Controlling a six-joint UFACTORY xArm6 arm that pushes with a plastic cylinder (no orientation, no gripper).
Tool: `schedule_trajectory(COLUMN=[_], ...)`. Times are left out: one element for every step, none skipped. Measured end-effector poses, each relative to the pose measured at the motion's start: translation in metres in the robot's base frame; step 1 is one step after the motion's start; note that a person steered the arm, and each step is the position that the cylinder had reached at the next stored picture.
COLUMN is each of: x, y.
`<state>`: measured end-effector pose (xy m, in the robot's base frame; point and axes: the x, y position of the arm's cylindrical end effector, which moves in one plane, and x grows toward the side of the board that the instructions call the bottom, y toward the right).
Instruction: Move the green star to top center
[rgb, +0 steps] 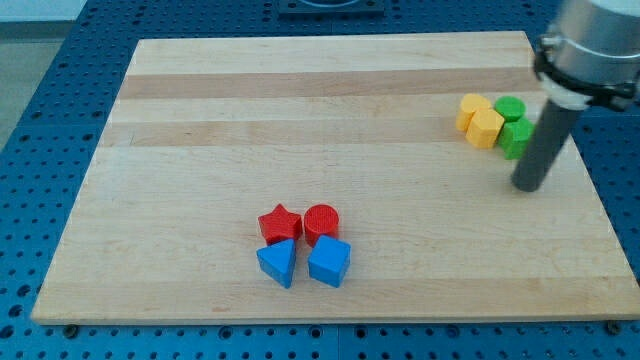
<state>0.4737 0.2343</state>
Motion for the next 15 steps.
schedule_trajectory(x=[-0.009, -0.038, -0.059, -0.060, -0.060, -0.055, -0.040, -0.037, -0.037, -0.032, -0.029, -0.028, -0.028, -0.032, -0.042], y=[0.018, 0.036, 0.044, 0.015, -0.019, -0.028, -0.035, -0.058, -0.092, -0.117, -0.147, -0.180, -0.213, -0.239, -0.244])
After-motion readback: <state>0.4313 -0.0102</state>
